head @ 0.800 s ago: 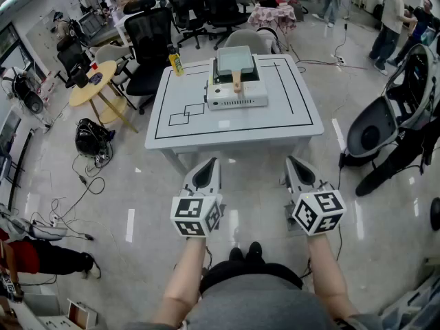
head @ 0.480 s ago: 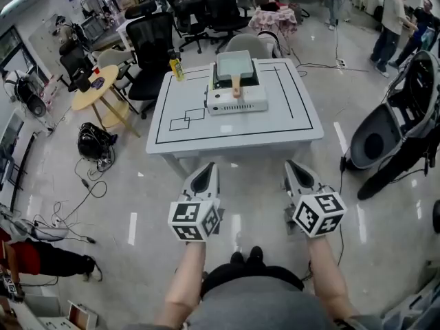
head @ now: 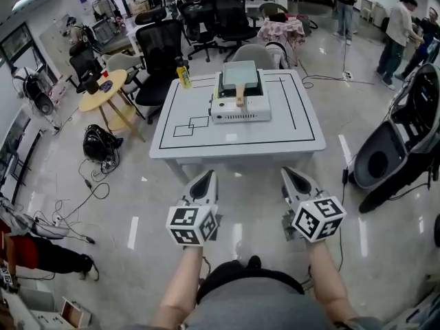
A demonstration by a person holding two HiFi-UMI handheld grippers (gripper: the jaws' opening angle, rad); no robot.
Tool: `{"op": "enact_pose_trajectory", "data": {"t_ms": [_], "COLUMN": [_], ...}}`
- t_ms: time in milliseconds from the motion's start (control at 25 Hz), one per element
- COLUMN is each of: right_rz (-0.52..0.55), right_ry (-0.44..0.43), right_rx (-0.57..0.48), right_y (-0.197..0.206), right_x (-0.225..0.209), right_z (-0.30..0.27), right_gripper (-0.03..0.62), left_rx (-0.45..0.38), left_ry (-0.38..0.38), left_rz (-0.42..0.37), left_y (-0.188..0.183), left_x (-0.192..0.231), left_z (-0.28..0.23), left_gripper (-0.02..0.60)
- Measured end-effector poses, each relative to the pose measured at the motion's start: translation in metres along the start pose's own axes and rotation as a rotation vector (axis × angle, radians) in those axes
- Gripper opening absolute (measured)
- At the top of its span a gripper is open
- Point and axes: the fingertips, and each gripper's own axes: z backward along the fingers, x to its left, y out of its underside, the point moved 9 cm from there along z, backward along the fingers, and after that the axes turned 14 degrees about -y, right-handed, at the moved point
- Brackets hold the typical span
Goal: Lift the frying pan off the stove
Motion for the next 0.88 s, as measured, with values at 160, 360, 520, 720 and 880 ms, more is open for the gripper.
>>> {"op": "enact_pose_trajectory", "data": {"t_ms": [160, 360, 520, 720, 880], "right_rz": [-0.042, -0.075, -0.107, -0.138, -0.145], "right_ry": [-0.024, -0.040, -0.054, -0.067, -0.063], "right_rx": [-0.021, -0.040, -0.047, -0.057, -0.054], "right_y": [-0.001, -0.006, -0.006, -0.010, -0.010], "right_x": [-0.003, -0.008, -0.014, -0.026, -0.037], "right_z": [0.001, 0.002, -0.002, -0.018, -0.038], "right_gripper": [0.003, 0.003, 0.003, 0.023, 0.040], "left_rx": [0.009, 0.022, 0.032, 0.026, 0.028], "left_ry": [0.010, 0.028, 0.028, 0.023, 0.034], "left_rz": [0.018, 0.033, 0.064, 0.062, 0.076], "left_y": [-0.003, -0.004, -0.004, -0.008, -0.009], "left_x": [0.000, -0.003, 0.000, 0.007, 0.018], "left_z": [0.001, -0.001, -0.007, -0.024, -0.047], "left_gripper": [0.006, 0.006, 0.008, 0.008, 0.029]}}
